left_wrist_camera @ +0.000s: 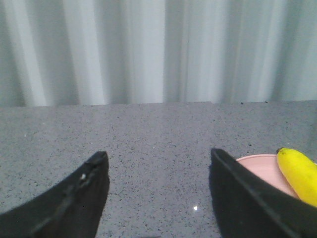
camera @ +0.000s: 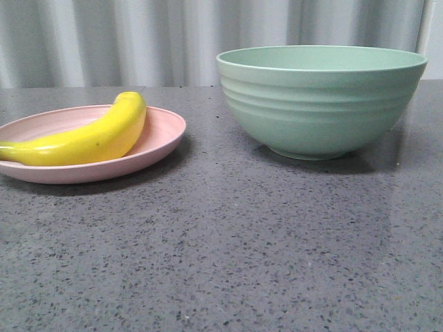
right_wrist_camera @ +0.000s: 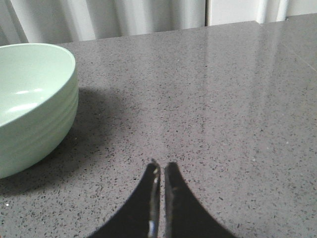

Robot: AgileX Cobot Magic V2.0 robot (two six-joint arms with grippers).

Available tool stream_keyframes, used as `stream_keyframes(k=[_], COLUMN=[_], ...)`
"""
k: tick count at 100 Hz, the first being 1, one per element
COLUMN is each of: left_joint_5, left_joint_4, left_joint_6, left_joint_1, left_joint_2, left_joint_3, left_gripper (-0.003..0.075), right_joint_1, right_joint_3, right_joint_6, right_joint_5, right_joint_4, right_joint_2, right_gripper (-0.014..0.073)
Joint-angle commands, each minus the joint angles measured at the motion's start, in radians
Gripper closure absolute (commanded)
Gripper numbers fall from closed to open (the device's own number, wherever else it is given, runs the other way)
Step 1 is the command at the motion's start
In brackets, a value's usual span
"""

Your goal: Transfer banana from pink plate to green bowl

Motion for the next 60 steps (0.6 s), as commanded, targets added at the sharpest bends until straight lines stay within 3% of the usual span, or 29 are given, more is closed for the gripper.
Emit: stream_keyframes(k=[1,60], left_joint_5=[-0.072,0.241], left_joint_4=[-0.019,-0.023], left_joint_6=[-0.006,-0.006], left_joint_1=[-0.009,-0.398], left_joint_2=[0.044,0.472], left_joint_3=[-0.051,-0.363], left_gripper=[0.0318,0.0320], right_joint_1=[-0.006,-0.006], right_joint_3=[-0.036,-0.036], right_joint_6=[-0.006,-0.006], right_joint_5=[-0.077,-0.077], right_joint_4=[0.000,0.000], right_joint_2=[0.014,0.014], right_gripper=[0.0673,0.0673])
